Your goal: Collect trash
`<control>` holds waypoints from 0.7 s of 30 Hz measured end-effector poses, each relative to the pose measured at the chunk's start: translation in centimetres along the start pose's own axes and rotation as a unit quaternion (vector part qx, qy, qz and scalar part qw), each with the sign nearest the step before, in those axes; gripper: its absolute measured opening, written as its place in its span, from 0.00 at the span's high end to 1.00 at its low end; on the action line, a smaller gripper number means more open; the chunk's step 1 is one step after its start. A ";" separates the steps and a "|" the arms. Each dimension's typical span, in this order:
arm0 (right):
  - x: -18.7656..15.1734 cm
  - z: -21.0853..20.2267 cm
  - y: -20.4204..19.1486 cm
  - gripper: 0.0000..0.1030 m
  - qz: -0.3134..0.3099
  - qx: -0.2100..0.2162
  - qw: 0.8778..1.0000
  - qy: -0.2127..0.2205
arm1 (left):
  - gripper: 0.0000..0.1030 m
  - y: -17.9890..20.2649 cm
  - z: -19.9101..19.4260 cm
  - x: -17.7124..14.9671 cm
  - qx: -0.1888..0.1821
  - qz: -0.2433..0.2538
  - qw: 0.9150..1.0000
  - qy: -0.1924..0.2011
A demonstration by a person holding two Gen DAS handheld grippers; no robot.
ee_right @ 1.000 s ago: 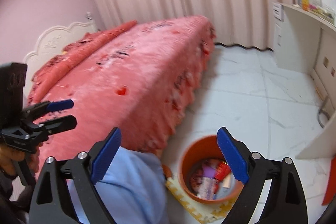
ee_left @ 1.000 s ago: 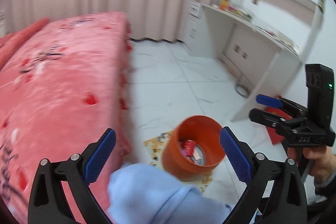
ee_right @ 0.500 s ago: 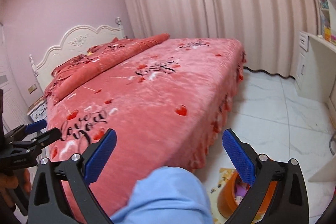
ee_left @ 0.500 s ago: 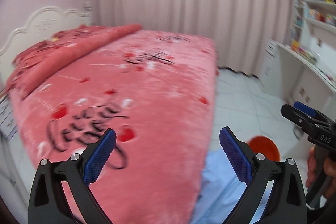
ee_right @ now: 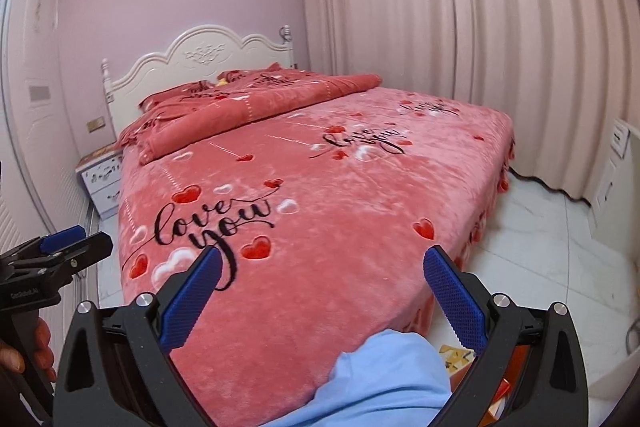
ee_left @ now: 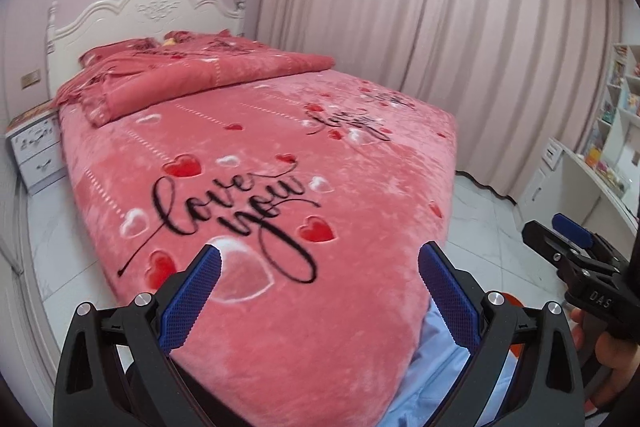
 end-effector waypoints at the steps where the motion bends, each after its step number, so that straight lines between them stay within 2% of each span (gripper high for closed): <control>1: 0.0 0.1 -0.4 0.04 -0.003 0.003 1.000 0.000 | 0.05 -0.3 0.0 0.0 0.006 -0.003 1.000 0.000; 7: -0.2 0.1 -1.5 0.04 -0.003 0.015 1.000 -0.004 | 0.05 -0.8 -0.2 -0.3 0.011 -0.002 1.000 -0.006; 15: -0.5 0.3 -0.7 0.04 0.012 0.009 1.000 -0.006 | 0.05 0.4 -0.2 -0.6 -0.005 0.018 1.000 -0.010; 21: -0.7 0.5 -0.4 0.04 0.016 0.012 1.000 -0.011 | 0.05 0.5 0.1 -0.7 0.006 0.026 0.999 -0.017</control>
Point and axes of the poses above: each gripper's, at about its wrist camera, not at the fingertips, and z roughly the way its jaws point, y to its right, x to its top, the point moved 7 cm from there along z, roughly the way its jaws point, and after that the axes turned 5 degrees about -z, right-handed, at the moved point
